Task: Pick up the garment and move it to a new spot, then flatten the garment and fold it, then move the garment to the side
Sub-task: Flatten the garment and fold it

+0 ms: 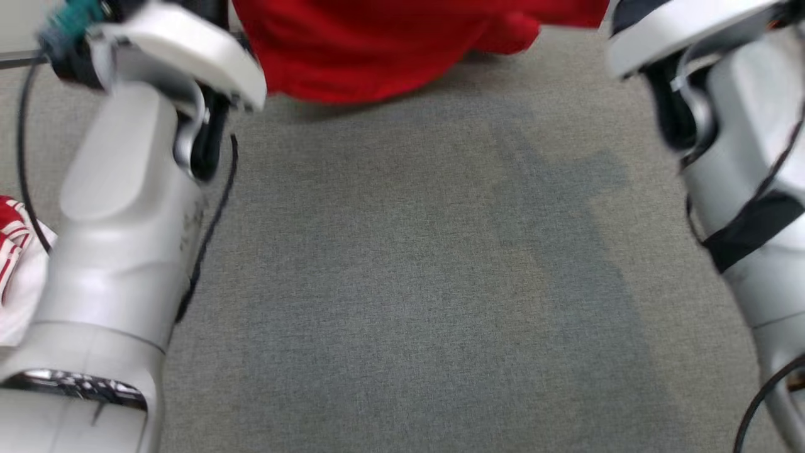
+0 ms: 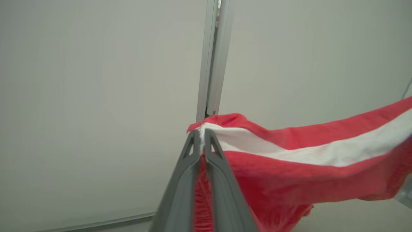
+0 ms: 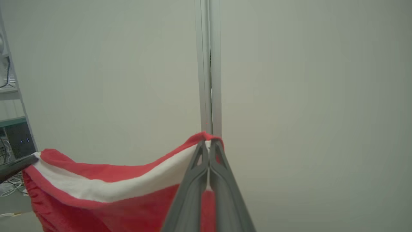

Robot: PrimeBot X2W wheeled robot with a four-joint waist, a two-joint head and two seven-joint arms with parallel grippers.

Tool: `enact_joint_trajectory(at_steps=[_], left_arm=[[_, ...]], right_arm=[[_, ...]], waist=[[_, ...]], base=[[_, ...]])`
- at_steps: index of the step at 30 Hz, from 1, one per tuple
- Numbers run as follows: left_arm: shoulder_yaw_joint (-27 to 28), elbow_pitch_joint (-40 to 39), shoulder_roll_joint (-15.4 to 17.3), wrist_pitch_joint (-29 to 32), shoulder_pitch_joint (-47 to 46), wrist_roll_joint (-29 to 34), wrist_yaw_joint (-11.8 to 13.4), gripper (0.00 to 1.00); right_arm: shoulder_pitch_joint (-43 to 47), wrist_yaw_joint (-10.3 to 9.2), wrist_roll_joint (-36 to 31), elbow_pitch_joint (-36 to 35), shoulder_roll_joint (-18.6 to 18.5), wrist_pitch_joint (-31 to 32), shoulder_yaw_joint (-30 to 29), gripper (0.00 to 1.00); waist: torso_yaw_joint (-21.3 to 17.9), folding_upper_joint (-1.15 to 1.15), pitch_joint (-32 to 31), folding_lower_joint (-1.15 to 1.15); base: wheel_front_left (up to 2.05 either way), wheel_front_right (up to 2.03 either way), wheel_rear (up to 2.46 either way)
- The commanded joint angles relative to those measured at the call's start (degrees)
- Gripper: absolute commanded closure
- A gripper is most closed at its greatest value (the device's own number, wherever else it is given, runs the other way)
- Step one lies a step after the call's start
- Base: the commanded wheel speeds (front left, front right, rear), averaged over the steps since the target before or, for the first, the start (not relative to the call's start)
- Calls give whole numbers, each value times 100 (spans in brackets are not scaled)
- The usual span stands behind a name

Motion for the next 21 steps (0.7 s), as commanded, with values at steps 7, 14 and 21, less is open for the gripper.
enact_joint_trajectory(at_steps=[7,14,21], left_arm=[[284,668,-245,-45,939,-194,-82,100],[527,1,-301,-47,1737,-23,-103,100],[740,-1295,-297,-41,3270,277,-101,100]], right_arm=[[981,-3,685,1083,359,-265,538,100],[1906,-3,861,497,141,-280,343,100],[3474,-3,272,-829,-79,-278,23,100]], waist=[[37,0,221,0],[65,0,191,0],[-23,0,-178,0]], base=[[0,0,0],[0,0,0],[0,0,0]])
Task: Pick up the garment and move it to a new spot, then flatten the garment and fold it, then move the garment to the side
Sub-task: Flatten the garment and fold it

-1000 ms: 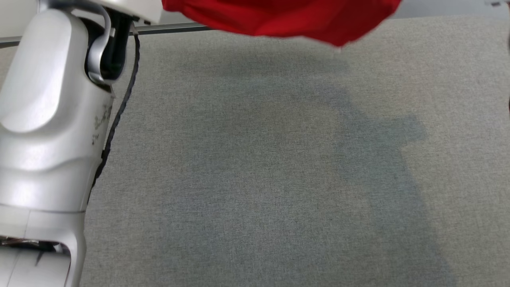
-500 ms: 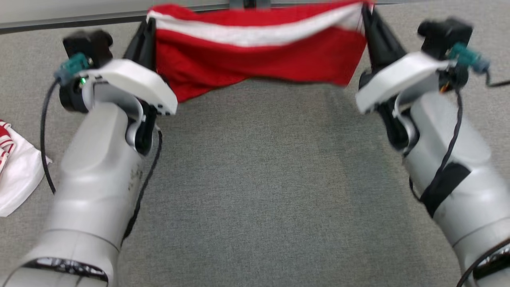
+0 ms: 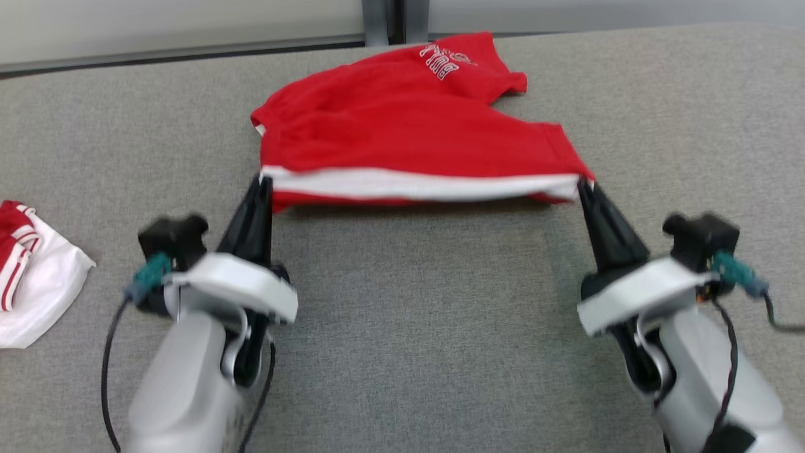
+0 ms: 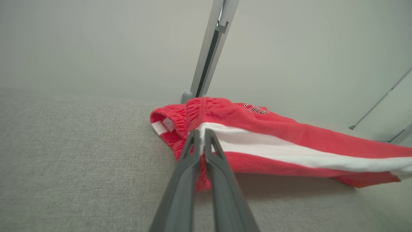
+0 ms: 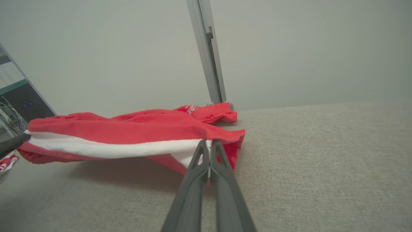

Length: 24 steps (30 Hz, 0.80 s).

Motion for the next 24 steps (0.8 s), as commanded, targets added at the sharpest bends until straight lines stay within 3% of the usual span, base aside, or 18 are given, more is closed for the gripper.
enact_joint_trajectory(at_steps=[1,5,15,24], left_arm=[[46,-210,28,-9,293,72,16,100],[-18,-898,24,-9,1368,62,72,100],[-306,-2287,95,245,3331,47,600,100],[-337,-3742,154,912,4277,-21,1093,100]], right_arm=[[322,-2,-115,-207,-23,-26,-76,100],[1369,-2,-424,-979,13,-25,-378,100],[3714,-2,-1024,-2850,156,272,-1140,100],[4634,-5,-1382,-4011,308,935,-1724,100]], waist=[[-54,0,-144,0],[-80,0,-434,0],[64,0,-883,0],[154,0,-971,0]], base=[[0,0,0],[0,0,0],[0,0,0],[0,0,0]])
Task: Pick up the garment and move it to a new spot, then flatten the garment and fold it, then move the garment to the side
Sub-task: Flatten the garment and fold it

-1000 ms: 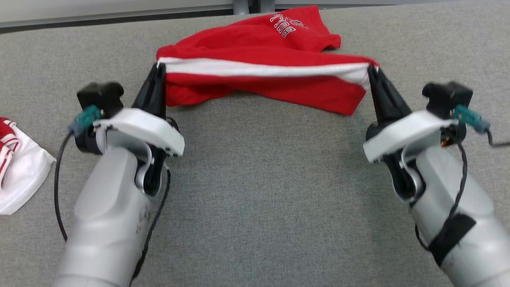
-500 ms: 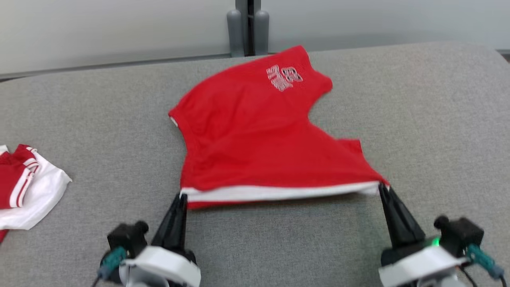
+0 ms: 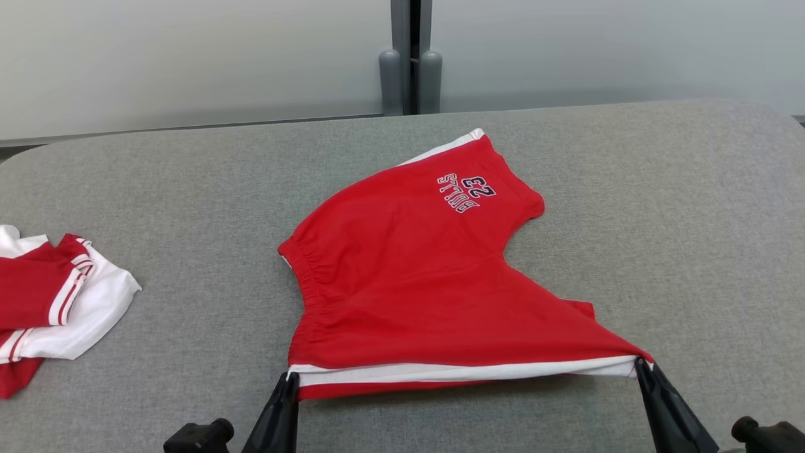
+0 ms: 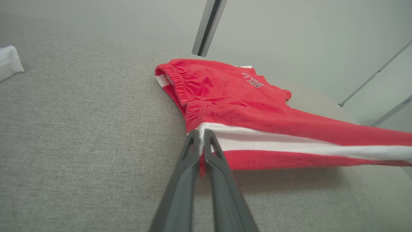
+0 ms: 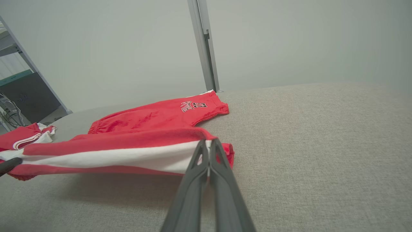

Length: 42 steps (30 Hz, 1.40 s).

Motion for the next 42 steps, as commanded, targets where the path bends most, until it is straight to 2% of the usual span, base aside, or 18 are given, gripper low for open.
enact_joint_trajectory(at_steps=[1,7,16,21,27,32,39,40,41,42], left_arm=[[-8,-97,24,74,48,-4,50,100],[-76,-69,100,343,-523,-27,-86,100],[-113,510,88,400,-2015,-78,-380,100],[-196,957,3,262,-2866,-158,-512,100],[-266,1460,-41,-9,-3675,-169,-573,100],[-442,1895,-71,-54,-4188,-227,-647,100],[-908,2594,-100,55,-4824,-488,-805,100],[-979,2669,-105,43,-4878,-578,-830,99],[-1062,2740,-105,30,-4942,-609,-845,51],[-1125,2805,-106,-10,-4984,-666,-828,0]], right_arm=[[39,-8,-2,-66,-24,67,-87,100],[-531,-8,9,0,-248,162,-318,100],[-2478,-10,279,1047,-934,-63,-216,100],[-3819,-10,520,1940,-1353,-141,216,100],[-5262,-10,931,2993,-1667,-193,958,100],[-6199,-10,1265,3909,-1808,-207,1528,100],[-7093,-11,1687,4970,-1807,-206,2225,100],[-7189,-10,1710,5083,-1784,-242,2311,87],[-7284,-10,1744,5158,-1741,-320,2397,28],[-7350,-10,1773,5241,-1715,-389,2483,0]], waist=[[31,0,-1,0],[143,0,315,0],[426,0,1333,0],[637,0,1750,0],[924,0,2007,0],[1164,0,2122,0],[1343,0,2276,0],[1343,0,2289,0],[1340,0,2301,0],[1331,0,2311,0]], base=[[0,0,0],[0,0,0],[0,0,0],[0,0,0],[0,0,0],[0,0,0],[0,0,0],[0,0,0],[0,0,0],[0,0,0]])
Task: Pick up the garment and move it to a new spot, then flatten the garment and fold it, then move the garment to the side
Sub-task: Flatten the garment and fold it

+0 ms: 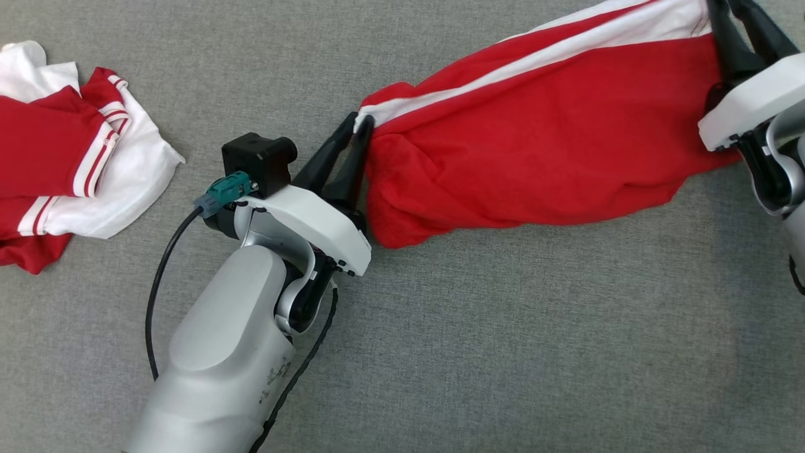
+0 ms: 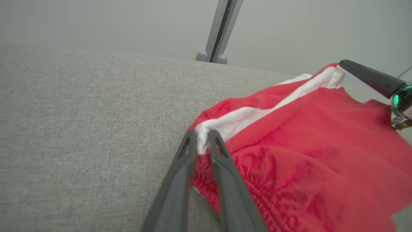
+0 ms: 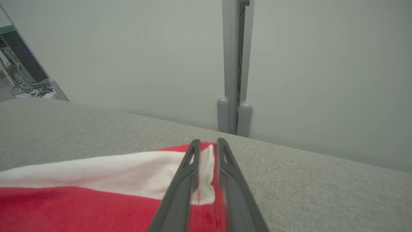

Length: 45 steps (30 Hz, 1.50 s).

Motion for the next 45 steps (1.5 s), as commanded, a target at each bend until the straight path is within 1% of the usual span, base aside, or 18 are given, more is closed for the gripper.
enact_joint_trajectory(at_steps=[1,3,5,7,10,14,15,18,22,27,31,37,45], left_arm=[[-59,93,23,-143,-101,-121,36,0],[-83,122,23,-345,-73,-172,130,0],[-49,85,26,-595,5,-86,267,0],[37,-6,41,-768,128,3,415,0],[235,-327,160,-886,324,231,634,0],[654,-943,292,-909,668,575,789,0],[654,-943,292,-909,668,575,789,0],[915,-1274,327,-904,954,790,819,0],[1169,-1481,375,-905,1292,1031,794,0],[1384,-1576,456,-906,1787,1222,799,0],[1496,-1643,491,-907,2181,1325,827,0],[1521,-1673,487,-907,2577,1390,846,0],[1527,-1695,469,-907,2604,1425,842,0]], right_arm=[[-113,-12,52,70,33,-224,140,0],[-139,-12,59,116,30,-417,197,0],[-59,-12,-1,117,37,-529,116,0],[84,-12,-149,-121,66,-574,-65,0],[532,-11,-446,-768,109,-568,-714,0],[1401,-11,-918,-1645,299,-568,-1536,0],[1401,-11,-918,-1645,299,-568,-1536,0],[2071,-11,-1167,-2203,502,-569,-1966,0],[2915,-8,-1430,-2734,731,-570,-2323,0],[3926,-8,-1610,-3147,1027,-570,-2510,0],[4452,-8,-1734,-3402,1170,-514,-2623,0],[4837,-8,-1883,-3798,1281,-294,-2725,0],[4990,-8,-1936,-4095,1298,-111,-2848,0]], waist=[[-46,0,0,0],[-92,0,-31,0],[-150,0,-87,0],[-240,0,-157,0],[-395,0,-279,0],[-603,0,-451,0],[-603,0,-451,0],[-763,0,-592,0],[-945,0,-801,0],[-1157,0,-1114,0],[-1308,0,-1277,0],[-1395,0,-1370,0],[-1350,0,-1346,0]], base=[[0,0,0],[0,0,0],[0,0,0],[0,0,0],[0,0,0],[0,0,0],[0,0,0],[0,0,0],[0,0,0],[0,0,0],[0,0,0],[0,0,0],[0,0,0]])
